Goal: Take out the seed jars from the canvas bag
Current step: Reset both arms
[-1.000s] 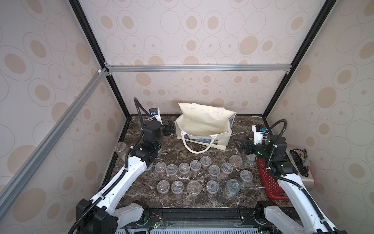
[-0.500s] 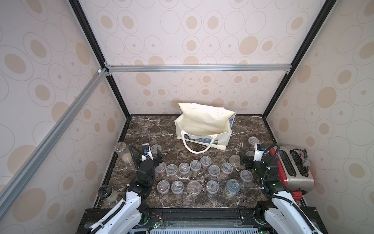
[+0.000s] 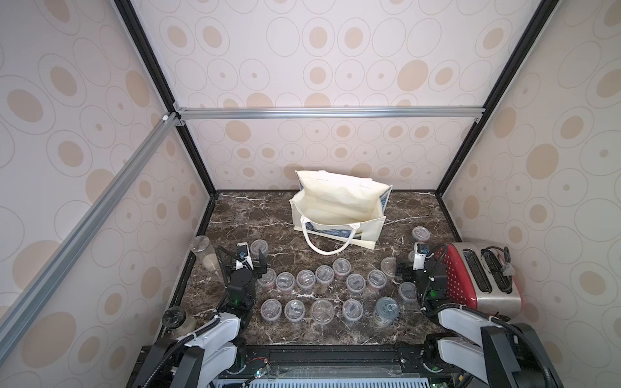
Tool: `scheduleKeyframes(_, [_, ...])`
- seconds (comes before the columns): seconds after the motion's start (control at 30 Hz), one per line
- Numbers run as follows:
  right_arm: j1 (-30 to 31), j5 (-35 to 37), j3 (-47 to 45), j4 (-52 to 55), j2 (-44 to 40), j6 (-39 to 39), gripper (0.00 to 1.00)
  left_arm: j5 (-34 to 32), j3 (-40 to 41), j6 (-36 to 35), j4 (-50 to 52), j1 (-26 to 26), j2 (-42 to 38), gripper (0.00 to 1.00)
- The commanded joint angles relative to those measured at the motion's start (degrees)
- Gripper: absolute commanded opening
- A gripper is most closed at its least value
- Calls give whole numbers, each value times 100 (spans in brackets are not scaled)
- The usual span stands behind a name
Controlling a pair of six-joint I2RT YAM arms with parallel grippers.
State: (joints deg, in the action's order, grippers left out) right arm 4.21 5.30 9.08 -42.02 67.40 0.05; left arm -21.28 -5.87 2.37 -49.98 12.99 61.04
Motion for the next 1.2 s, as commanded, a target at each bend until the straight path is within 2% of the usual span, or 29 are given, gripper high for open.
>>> scheduleKeyframes(0.0, [36, -51, 251, -1108, 459, -319, 98, 640, -48, -284, -754, -243, 436, 98])
scheduleKeyframes(0.07, [20, -131, 400, -1394, 831, -336, 98, 697, -116, -228, -880, -343, 617, 98])
scheduleKeyframes(0.13, [-6, -143, 734, -963, 1110, -305, 98, 857, -143, -224, -1009, -407, 750, 98])
scheduleKeyframes(0.2, [-15, -139, 832, -1012, 1391, -296, 98, 932, -161, -248, -1172, -436, 859, 98])
scheduleKeyframes(0.33, [-16, -117, 827, -2054, 2259, -320, 98, 1183, -258, -290, -1697, -529, 1313, 98])
scheduleKeyframes(0.43, [-16, 26, 1035, -1017, 1906, -228, 98, 1267, -459, -482, -1767, -564, 1613, 98])
scheduleKeyframes(0.53, [-16, 34, 1034, -1323, 2081, -249, 98, 1537, -591, -593, -1815, -723, 1730, 98])
scheduleKeyframes(0.63, [-16, -58, 1104, -944, 1953, -276, 98, 1566, -771, -469, -1643, -841, 1874, 98])
scheduleKeyframes(0.7, [-16, -116, 1149, -1045, 2048, -313, 98, 1644, -732, -431, -1777, -899, 1956, 98])
scheduleKeyframes(0.8, [-16, -97, 1412, -461, 2008, -296, 98, 1597, -697, -383, -2004, -922, 2175, 98])
scheduleKeyframes(1.0, [-16, -51, 1434, -477, 2056, -258, 98, 1705, -723, -328, -2428, -1022, 2712, 98])
scheduleKeyframes(1.17, [-16, -52, 1439, -465, 2051, -260, 98, 1733, -673, -307, -2627, -1040, 2842, 98])
